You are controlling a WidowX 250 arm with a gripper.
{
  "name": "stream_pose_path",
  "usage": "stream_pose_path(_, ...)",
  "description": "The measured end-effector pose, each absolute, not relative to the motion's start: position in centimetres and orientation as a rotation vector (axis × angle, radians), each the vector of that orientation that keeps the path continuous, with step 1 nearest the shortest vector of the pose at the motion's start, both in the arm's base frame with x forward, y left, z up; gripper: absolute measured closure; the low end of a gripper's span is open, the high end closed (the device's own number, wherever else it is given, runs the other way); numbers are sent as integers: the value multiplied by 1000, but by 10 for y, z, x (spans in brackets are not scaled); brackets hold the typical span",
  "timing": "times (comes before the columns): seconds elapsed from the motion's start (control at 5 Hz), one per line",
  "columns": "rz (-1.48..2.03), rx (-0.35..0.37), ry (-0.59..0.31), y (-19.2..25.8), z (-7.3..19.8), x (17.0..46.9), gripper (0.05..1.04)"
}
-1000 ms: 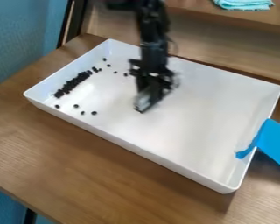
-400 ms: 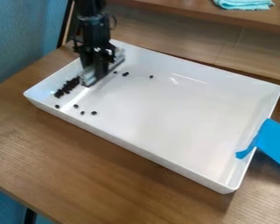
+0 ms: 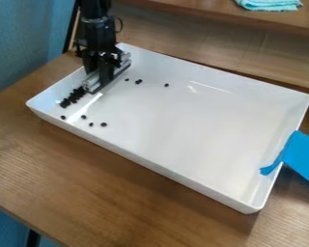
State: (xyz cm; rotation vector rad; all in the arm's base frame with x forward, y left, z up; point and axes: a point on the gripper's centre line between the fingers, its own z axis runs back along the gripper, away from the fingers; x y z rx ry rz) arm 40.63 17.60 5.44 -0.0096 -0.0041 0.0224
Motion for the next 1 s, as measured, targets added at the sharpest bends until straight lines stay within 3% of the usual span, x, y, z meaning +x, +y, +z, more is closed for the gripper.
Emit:
stream_pose_path(0.4, -16, -69, 12, 142, 55, 399, 694)
stream_pose_path(0.8, -134, -46, -4, 82, 59, 410, 694)
stream_pose_path(1.0, -121, -25, 14, 82, 53, 410, 694)
